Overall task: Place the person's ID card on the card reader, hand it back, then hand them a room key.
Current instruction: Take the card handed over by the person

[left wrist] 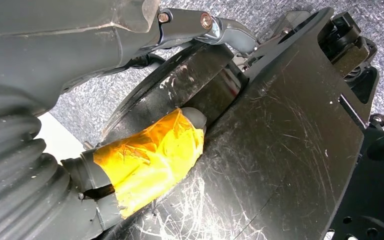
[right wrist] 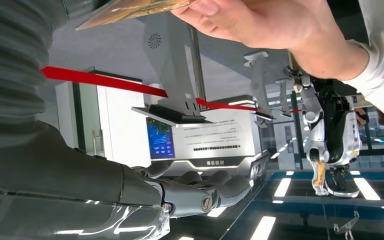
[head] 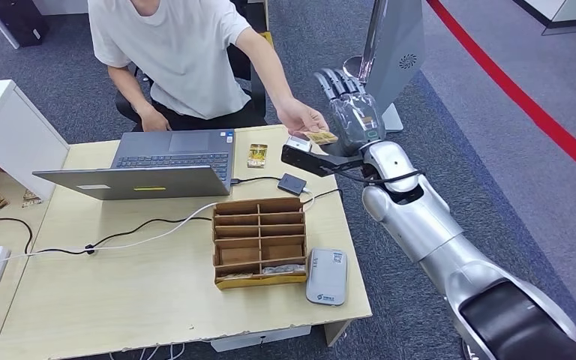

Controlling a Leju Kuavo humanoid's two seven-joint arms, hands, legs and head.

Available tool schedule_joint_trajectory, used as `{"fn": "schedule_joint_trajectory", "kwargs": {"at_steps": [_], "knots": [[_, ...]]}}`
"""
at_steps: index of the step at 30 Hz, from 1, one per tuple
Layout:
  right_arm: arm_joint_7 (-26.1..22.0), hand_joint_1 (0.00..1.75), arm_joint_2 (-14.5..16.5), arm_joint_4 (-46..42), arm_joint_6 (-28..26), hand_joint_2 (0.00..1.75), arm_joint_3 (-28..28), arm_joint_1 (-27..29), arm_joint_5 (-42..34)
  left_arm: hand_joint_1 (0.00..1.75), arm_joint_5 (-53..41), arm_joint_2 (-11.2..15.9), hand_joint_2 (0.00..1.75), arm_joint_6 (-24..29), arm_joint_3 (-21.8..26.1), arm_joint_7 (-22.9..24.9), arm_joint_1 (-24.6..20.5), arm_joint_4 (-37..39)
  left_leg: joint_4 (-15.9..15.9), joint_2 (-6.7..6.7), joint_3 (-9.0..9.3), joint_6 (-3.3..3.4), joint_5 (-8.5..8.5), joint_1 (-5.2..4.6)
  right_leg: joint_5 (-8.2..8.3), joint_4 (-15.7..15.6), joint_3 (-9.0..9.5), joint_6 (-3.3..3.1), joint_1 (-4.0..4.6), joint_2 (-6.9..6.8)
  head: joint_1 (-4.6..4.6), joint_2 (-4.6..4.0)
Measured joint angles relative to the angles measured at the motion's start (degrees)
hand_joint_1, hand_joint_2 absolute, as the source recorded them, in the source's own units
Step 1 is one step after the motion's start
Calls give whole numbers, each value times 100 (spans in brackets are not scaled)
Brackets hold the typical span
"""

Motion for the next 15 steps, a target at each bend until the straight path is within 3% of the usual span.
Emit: {"fn": "schedule_joint_trajectory", "kwargs": {"at_steps": [1,5,15], "knots": [[0,1,2,11,-2,175,16,-1,0,0,0,1,175,0,-4,0,0,0,0,0,0,0,0,0,0,0,0,0,0,0,0,0],[-12,175,3,40,-25,175,75,-1,-22,0,0,3,175,-3,-26,0,-6,2,0,0,1,0,0,0,0,0,0,0,0,0,0,0],[-129,175,14,48,-68,175,154,1,-199,0,22,8,175,-35,-40,0,-9,2,0,1,0,0,0,0,0,0,-1,0,0,1,1,0]]}}
